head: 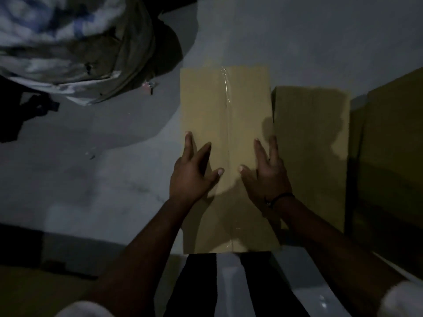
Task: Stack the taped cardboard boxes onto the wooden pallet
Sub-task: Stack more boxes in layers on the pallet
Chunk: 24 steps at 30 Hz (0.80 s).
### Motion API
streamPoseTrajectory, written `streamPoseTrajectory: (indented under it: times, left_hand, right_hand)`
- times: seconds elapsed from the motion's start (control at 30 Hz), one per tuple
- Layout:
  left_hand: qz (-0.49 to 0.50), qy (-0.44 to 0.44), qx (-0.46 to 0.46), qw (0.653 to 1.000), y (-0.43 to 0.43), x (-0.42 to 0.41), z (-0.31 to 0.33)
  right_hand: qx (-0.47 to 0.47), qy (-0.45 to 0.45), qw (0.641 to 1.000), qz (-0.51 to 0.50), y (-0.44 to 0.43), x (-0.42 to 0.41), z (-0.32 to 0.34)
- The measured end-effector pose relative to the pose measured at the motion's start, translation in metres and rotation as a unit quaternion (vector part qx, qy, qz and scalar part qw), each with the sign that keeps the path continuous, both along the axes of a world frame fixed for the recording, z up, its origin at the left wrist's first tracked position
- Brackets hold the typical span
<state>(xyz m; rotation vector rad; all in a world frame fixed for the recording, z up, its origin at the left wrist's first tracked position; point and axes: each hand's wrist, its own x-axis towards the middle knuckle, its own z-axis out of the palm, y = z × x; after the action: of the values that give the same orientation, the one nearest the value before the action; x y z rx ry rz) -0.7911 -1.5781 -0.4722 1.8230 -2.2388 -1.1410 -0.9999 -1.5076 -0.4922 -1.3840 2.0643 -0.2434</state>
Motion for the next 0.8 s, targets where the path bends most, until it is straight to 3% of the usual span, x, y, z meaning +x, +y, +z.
streamPoseTrajectory:
  times: [0.1, 0.4, 0.57, 0.8]
  left_hand:
    - [0.028, -0.006, -0.011, 1.000, 0.023, 0.009, 0.100]
    - [0.198, -0.010, -0.091, 0.976, 0.133, 0.048, 0.341]
    - [0.330, -0.012, -0.121, 0.936, 0.233, 0.071, 0.421]
    - [0.476, -0.046, -0.188, 0.858, 0.396, 0.105, 0.485]
  right_hand:
    - [0.015, 0.004, 0.999, 0.035, -0.001, 0.002, 0.103]
    - [-0.114, 0.044, 0.966, 0.230, 0.015, 0.033, 0.343]
    - [-0.176, 0.063, 0.919, 0.346, 0.058, 0.080, 0.432]
    - [-0.246, 0.008, 0.834, 0.495, 0.154, 0.167, 0.501]
